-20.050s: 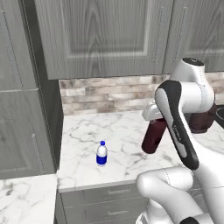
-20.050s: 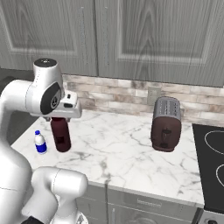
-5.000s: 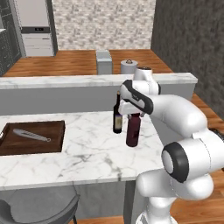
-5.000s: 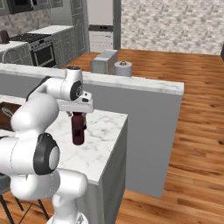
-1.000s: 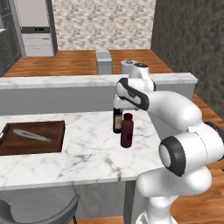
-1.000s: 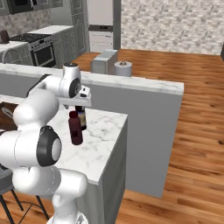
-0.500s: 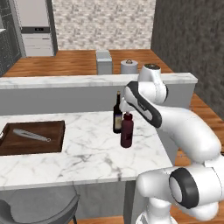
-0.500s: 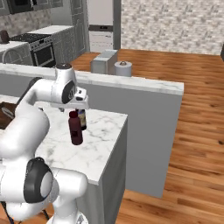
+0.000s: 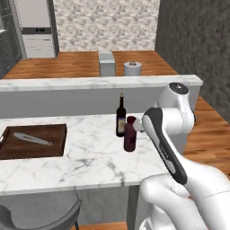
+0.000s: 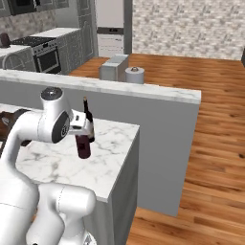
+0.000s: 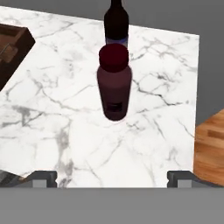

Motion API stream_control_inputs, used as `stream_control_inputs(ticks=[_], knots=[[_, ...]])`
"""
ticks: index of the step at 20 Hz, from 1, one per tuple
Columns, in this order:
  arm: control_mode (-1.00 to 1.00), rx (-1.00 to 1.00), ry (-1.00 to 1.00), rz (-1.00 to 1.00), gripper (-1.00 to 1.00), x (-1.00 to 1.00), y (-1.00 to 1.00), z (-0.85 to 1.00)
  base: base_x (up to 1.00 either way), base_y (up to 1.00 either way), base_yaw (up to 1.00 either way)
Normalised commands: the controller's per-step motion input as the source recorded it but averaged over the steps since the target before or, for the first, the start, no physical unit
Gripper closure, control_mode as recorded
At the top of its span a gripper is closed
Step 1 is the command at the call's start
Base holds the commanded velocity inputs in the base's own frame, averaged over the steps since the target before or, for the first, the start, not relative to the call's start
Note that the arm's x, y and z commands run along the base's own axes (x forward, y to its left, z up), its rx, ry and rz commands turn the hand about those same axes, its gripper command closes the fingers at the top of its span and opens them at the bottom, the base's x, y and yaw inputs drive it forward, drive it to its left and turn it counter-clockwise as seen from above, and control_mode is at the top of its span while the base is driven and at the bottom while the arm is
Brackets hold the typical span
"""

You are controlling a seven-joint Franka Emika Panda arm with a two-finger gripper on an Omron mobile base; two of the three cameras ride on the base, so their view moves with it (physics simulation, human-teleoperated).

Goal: Place the drinks on the dining counter in a tight cluster.

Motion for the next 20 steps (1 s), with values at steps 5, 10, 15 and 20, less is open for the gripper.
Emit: stream_control_inputs(ticks=[5,10,15,20], knots=[[-1.00,0.00,-0.07,0.00,-1.00,-0.38,0.00,0.81,0.00,0.00,0.00],[-1.00,0.00,0.00,0.00,-1.00,-0.03,-0.01,0.76,0.00,0.00,0.00],[-1.00,0.00,0.01,0.00,-1.00,0.00,-0.02,0.38,0.00,0.00,0.00],[-1.00,-0.01,0.11,0.00,-1.00,-0.05,0.00,0.14,0.00,0.00,0.00]])
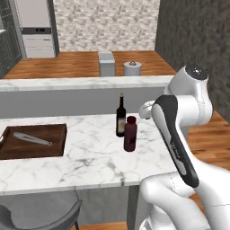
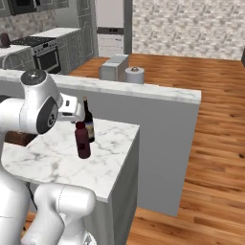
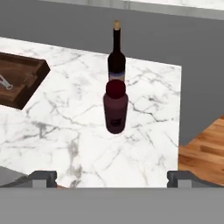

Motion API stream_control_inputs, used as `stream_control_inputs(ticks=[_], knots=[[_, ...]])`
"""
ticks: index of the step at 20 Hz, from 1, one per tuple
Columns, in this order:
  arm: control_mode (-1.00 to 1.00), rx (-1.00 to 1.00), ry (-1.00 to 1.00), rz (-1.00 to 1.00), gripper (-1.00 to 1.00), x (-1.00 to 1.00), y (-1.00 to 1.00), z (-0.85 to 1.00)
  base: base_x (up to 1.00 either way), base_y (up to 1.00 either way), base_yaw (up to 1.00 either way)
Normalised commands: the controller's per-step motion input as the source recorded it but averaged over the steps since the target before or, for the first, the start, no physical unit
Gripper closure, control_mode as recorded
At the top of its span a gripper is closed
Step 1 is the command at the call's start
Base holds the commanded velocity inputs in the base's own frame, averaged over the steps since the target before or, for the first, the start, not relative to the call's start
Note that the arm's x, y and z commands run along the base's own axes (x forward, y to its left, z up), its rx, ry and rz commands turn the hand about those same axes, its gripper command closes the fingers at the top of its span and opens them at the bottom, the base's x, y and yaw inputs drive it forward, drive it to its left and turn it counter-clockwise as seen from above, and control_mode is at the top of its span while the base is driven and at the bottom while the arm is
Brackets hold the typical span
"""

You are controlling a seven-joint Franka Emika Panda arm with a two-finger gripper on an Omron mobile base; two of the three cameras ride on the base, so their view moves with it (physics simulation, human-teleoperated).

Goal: Place the drinks on the dining counter in a tight cluster.

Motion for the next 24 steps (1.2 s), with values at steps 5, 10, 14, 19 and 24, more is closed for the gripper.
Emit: stream_control_inputs(ticks=[5,10,14,19,24], knots=[[-1.00,0.01,0.01,0.00,-1.00,-0.01,0.01,0.03,0.00,0.00,0.00],[-1.00,0.00,0.00,0.00,-1.00,0.00,0.00,0.00,0.00,0.00,0.00],[1.00,0.02,0.00,-0.04,-1.00,-0.35,-0.18,-0.03,-0.19,-0.14,-0.03],[1.00,0.00,0.00,0.00,-1.00,0.00,0.00,0.00,-0.69,-0.96,-0.21],[1.00,0.00,0.00,0.00,-1.00,0.00,0.00,0.00,0.01,-1.00,-0.05]])
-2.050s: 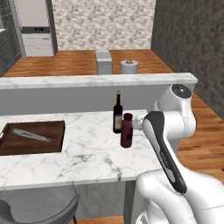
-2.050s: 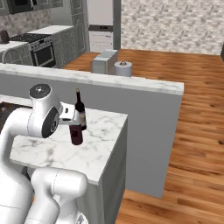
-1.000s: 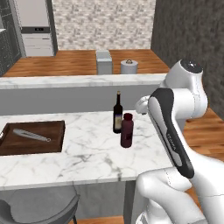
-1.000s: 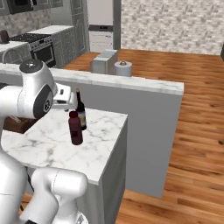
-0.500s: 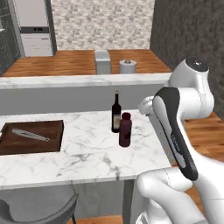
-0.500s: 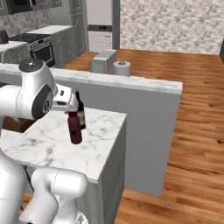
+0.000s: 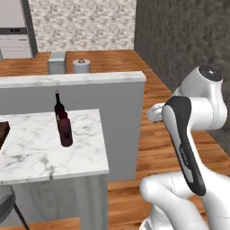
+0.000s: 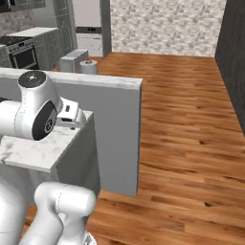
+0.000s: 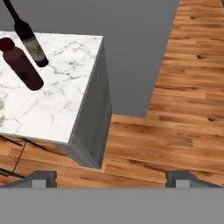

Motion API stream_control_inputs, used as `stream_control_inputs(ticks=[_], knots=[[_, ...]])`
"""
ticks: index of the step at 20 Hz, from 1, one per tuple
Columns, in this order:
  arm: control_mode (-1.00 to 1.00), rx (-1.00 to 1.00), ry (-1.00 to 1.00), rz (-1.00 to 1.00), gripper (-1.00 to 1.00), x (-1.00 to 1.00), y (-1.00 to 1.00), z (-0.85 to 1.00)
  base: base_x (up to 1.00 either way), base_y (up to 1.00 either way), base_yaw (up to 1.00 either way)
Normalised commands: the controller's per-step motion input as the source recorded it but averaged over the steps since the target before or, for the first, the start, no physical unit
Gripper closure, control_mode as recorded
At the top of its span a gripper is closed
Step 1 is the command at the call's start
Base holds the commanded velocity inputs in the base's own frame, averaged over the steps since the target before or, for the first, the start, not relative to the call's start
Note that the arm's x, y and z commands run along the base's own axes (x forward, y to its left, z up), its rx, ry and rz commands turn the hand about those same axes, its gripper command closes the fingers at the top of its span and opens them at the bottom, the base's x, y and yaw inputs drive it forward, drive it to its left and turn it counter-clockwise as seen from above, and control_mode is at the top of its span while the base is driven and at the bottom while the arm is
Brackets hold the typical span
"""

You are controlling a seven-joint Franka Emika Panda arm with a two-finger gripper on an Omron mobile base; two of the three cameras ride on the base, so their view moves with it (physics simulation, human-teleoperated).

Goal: Place the drinks on the dining counter in a tight cluster.

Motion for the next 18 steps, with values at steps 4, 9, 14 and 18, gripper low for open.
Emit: stream_control_inputs(ticks=[4,9,14,18], knots=[[1.00,0.00,0.00,0.00,-1.00,0.00,0.00,0.00,0.67,-1.00,0.09],[1.00,0.00,0.00,0.00,-1.00,0.00,0.00,0.00,0.72,-1.00,0.18],[1.00,0.00,0.00,0.00,-1.00,0.00,0.00,0.00,0.85,-1.00,0.24],[1.00,0.00,0.00,0.00,-1.00,0.00,0.00,0.00,0.72,-1.00,0.23]])
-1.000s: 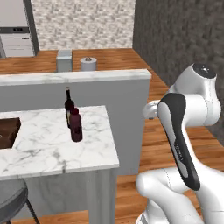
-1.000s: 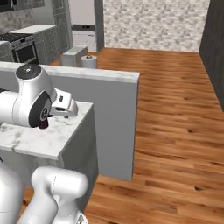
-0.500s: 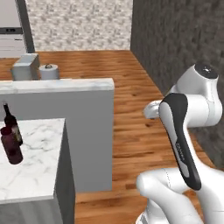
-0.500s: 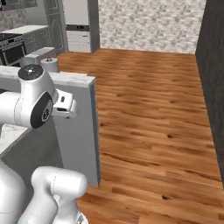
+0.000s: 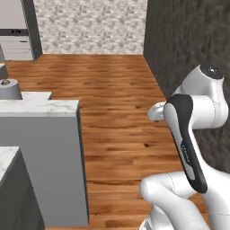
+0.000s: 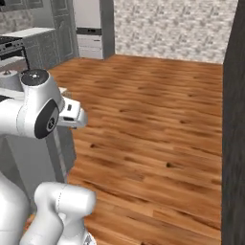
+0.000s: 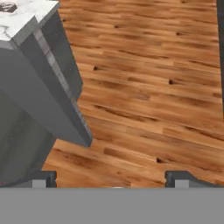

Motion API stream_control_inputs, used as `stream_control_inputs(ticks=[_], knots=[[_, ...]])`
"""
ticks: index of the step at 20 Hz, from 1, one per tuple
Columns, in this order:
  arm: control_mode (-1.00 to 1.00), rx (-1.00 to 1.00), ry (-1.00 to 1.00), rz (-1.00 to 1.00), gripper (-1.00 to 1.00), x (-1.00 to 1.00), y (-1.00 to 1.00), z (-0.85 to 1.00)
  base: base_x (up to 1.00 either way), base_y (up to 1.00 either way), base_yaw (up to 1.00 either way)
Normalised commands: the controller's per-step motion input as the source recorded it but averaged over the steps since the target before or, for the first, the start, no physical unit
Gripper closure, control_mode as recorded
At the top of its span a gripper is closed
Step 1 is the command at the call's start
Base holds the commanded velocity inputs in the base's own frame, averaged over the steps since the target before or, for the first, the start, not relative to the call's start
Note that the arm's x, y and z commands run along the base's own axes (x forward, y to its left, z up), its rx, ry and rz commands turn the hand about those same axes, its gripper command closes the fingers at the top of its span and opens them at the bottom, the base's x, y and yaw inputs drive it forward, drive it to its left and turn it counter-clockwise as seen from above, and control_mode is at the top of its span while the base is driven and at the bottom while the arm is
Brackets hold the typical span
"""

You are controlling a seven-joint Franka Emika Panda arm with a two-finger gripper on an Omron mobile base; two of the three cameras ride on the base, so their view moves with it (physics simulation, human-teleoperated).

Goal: Place the drinks on the dining counter in a tight cluster.

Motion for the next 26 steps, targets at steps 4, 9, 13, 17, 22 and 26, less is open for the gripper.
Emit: stream_control_inputs(ticks=[4,9,13,17,22,26], knots=[[1.00,0.00,0.00,0.00,-1.00,0.00,0.00,0.00,0.49,-1.00,0.18],[1.00,0.00,0.00,0.00,-1.00,0.00,0.00,0.00,0.70,-1.00,0.25],[1.00,0.00,0.00,0.00,-1.00,0.00,0.00,0.00,1.00,-0.87,0.48],[1.00,0.00,0.00,0.00,-1.00,0.00,0.00,0.00,1.00,-0.76,0.58],[1.00,0.00,0.00,0.00,-1.00,0.00,0.00,0.00,1.00,-0.70,0.62],[1.00,0.00,0.00,0.00,-1.00,0.00,0.00,0.00,1.00,-0.77,0.58]])
